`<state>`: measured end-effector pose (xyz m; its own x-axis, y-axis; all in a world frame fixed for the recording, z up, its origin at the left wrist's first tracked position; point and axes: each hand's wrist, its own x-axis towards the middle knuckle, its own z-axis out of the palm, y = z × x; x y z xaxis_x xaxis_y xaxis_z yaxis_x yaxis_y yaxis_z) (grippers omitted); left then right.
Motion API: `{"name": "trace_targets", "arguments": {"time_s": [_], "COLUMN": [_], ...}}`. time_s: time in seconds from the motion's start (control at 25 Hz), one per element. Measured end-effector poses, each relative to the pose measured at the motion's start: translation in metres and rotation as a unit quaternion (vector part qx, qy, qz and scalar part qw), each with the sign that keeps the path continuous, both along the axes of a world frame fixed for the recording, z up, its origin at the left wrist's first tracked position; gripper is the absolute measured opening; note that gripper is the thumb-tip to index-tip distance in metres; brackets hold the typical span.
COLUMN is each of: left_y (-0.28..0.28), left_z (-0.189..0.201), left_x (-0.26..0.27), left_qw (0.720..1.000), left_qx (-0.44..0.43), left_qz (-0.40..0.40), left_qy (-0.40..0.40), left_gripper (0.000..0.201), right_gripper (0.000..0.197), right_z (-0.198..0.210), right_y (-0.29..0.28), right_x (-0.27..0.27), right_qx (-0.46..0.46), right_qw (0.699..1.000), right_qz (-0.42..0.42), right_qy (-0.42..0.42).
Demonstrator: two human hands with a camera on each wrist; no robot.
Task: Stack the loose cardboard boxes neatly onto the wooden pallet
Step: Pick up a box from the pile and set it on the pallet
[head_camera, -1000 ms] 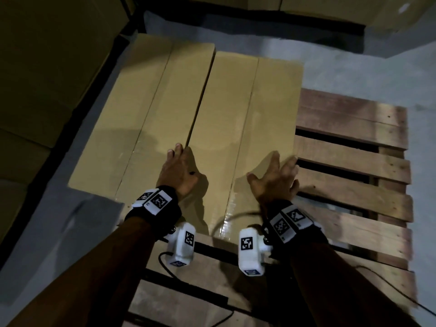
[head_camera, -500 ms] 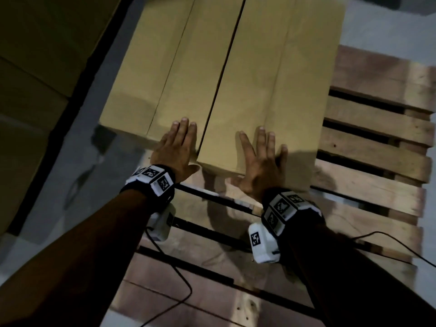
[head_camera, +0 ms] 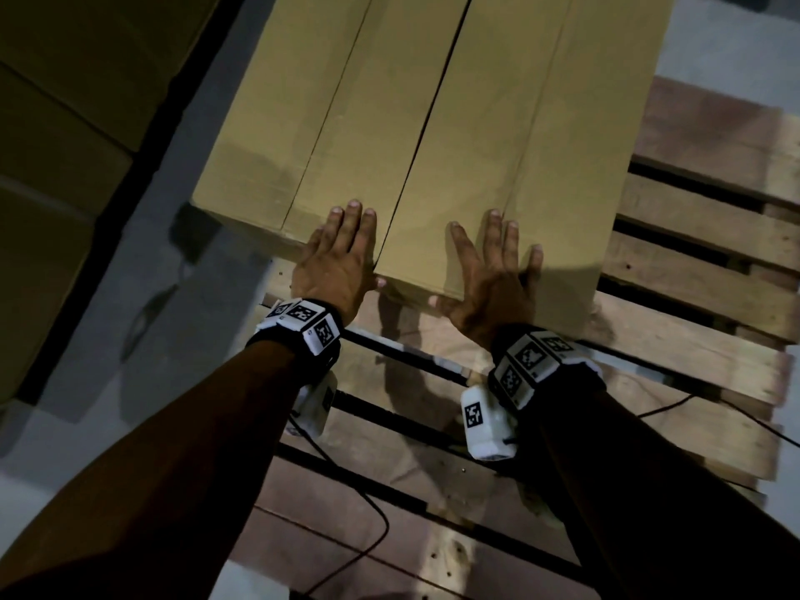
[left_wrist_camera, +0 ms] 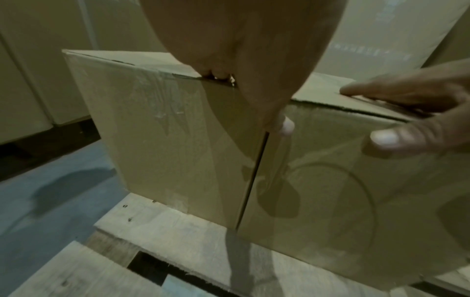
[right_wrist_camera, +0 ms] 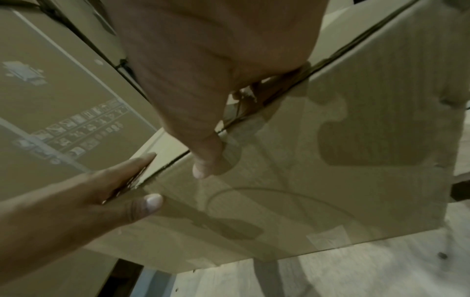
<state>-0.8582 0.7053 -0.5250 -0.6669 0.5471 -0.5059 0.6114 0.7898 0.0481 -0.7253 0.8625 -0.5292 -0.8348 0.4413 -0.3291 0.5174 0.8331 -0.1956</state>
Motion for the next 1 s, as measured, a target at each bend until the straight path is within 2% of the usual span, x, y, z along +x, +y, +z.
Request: {"name": "trace_targets", "arguments": {"time_s": [0.32, 0.44, 0.52, 0.6, 0.68, 0.76, 0.84, 1.0], "left_y": [0.001, 0.0, 0.0, 0.003, 0.007, 0.01, 0.01, 0.008], "left_z": [-0.007, -0.012, -0.013, -0.011, -0.006, -0.003, 0.0, 0.0], "left_x": [0.001, 0.004, 0.004, 0.003, 0.001, 0.001, 0.002, 0.0], "left_qw": [1.0, 0.999, 0.999, 0.998, 0.997, 0.996, 0.994, 0.993], "left_qx": [0.006, 0.013, 0.03, 0.048, 0.044, 0.028, 0.025, 0.031], "left_qz": [0.013, 0.015, 0.008, -0.019, -0.057, -0.082, -0.092, -0.104], "left_qy": [0.009, 0.028, 0.039, 0.044, 0.042, 0.037, 0.043, 0.051], "left_gripper": [0.086, 0.09, 0.093, 0.093, 0.097, 0.101, 0.101, 0.092], "right_gripper": [0.102, 0.093, 0.08, 0.075, 0.081, 0.09, 0.096, 0.103], "right_z": [-0.002, -0.001, 0.003, 0.005, 0.006, 0.006, 0.005, 0.006], "right_y": [0.006, 0.01, 0.022, 0.041, 0.059, 0.07, 0.075, 0.077], "right_x": [-0.005, -0.003, -0.001, 0.002, 0.006, 0.006, 0.005, 0.001], "right_qx": [-0.007, -0.042, -0.048, -0.029, -0.032, -0.095, -0.137, -0.129], "right_qw": [1.0, 0.998, 0.989, 0.969, 0.939, 0.908, 0.894, 0.902], "right_qz": [0.004, -0.017, -0.079, -0.186, -0.296, -0.376, -0.406, -0.401], "right_qy": [0.009, 0.048, 0.116, 0.16, 0.172, 0.16, 0.132, 0.092]}}
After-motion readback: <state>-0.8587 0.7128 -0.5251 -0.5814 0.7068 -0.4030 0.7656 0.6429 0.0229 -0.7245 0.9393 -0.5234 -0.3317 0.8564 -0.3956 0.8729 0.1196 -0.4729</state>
